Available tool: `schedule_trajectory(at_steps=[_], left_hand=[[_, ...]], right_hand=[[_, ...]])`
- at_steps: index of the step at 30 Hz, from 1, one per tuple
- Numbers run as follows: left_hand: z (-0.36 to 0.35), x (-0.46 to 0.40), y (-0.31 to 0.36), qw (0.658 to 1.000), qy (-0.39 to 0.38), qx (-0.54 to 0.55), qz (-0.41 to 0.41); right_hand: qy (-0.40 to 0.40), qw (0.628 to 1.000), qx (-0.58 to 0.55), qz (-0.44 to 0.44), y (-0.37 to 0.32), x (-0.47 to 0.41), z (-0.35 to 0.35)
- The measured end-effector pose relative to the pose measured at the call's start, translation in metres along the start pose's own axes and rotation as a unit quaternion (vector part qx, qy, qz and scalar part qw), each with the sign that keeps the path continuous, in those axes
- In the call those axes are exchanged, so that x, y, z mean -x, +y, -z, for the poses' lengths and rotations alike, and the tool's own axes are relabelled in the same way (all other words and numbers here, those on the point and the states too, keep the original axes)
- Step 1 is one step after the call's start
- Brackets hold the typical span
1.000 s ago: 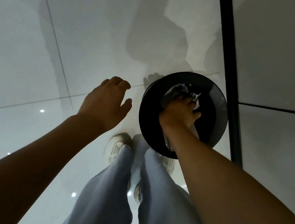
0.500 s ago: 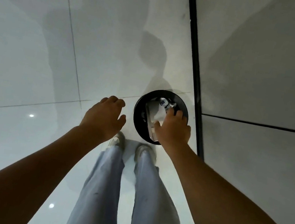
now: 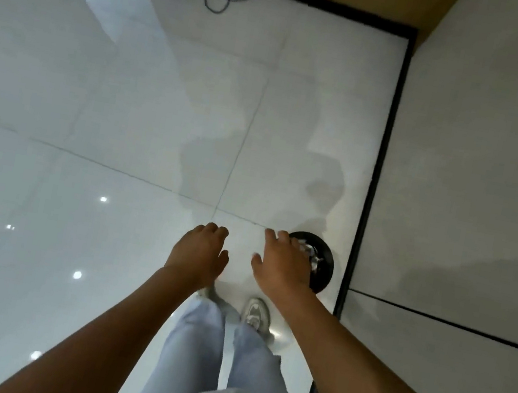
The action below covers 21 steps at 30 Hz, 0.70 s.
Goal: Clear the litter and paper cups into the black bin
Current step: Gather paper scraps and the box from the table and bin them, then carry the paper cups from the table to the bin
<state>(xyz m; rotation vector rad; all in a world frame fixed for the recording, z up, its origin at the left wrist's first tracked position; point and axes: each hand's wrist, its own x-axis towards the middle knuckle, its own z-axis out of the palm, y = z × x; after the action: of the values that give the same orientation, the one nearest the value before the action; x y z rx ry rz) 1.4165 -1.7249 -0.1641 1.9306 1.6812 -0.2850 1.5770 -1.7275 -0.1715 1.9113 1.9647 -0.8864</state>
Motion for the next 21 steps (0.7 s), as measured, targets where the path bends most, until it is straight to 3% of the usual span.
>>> schedule_trajectory(at_steps=[10, 21], left_hand=[[0.017, 0.167, -0.106, 0.971, 0.102, 0.074, 0.203], [-0.04, 0.388, -0.276, 0.893, 0.151, 0.165, 0.39]], right_hand=[[-0.051, 0.961, 0.148, 0.229, -0.168, 0.055, -0.006], [-0.094, 0.862, 0.267, 0.42, -0.414, 0.161, -0.135]])
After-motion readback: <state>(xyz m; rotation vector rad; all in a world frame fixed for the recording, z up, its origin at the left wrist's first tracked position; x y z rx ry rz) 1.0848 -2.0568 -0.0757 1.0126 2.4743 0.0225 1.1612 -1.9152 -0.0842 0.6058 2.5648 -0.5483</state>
